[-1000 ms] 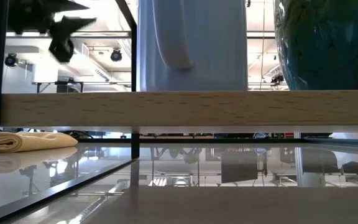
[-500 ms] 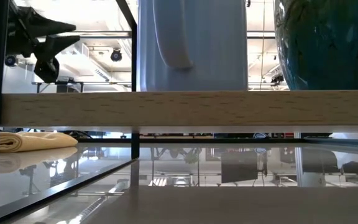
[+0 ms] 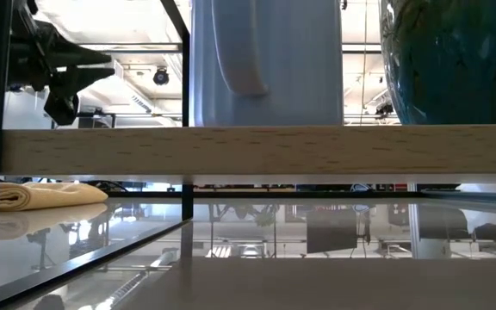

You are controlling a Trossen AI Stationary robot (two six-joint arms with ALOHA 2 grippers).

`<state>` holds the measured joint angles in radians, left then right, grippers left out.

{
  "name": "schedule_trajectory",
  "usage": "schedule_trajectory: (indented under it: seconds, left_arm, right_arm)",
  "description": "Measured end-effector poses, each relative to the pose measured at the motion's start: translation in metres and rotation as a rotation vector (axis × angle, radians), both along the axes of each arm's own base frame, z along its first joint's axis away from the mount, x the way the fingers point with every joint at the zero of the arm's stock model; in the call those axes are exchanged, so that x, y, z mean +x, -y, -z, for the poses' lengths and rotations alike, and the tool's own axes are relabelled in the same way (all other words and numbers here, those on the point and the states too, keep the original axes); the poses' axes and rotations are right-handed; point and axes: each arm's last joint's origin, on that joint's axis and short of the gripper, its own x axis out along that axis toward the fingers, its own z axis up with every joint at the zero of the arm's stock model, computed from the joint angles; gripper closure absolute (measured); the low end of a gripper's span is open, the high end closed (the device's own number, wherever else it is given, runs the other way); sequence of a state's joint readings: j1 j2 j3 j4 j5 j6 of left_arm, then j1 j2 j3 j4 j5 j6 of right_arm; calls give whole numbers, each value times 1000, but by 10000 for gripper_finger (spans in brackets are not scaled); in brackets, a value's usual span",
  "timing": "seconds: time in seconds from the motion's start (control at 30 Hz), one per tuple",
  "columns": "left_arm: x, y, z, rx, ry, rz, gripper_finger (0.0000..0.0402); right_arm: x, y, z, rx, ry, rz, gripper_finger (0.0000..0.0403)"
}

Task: Stack small to large cups/mugs on shelf
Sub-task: Return to Home Position

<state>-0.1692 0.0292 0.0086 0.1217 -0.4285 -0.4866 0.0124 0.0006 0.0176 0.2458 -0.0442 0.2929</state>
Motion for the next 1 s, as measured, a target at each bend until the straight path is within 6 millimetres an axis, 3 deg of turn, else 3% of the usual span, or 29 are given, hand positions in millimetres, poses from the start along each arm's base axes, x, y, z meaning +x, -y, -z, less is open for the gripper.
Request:
schedule_trajectory:
  seconds: [0.23, 0.43, 0.63, 1.0]
  left_arm:
    - [0, 0, 5, 5, -54, -7, 317]
    - [1, 0, 6, 7, -67, -7, 317]
    - [2, 0, 7, 10, -76, -3, 317]
    - [2, 0, 7, 10, -80, -3, 317]
  right_arm:
    - [0, 15, 6, 7, -52, -57, 394]
    - [1, 26, 23, 109, -219, 76, 394]
    - [3, 32, 24, 149, -257, 250, 394]
    - [4, 33, 26, 155, -287, 258, 394]
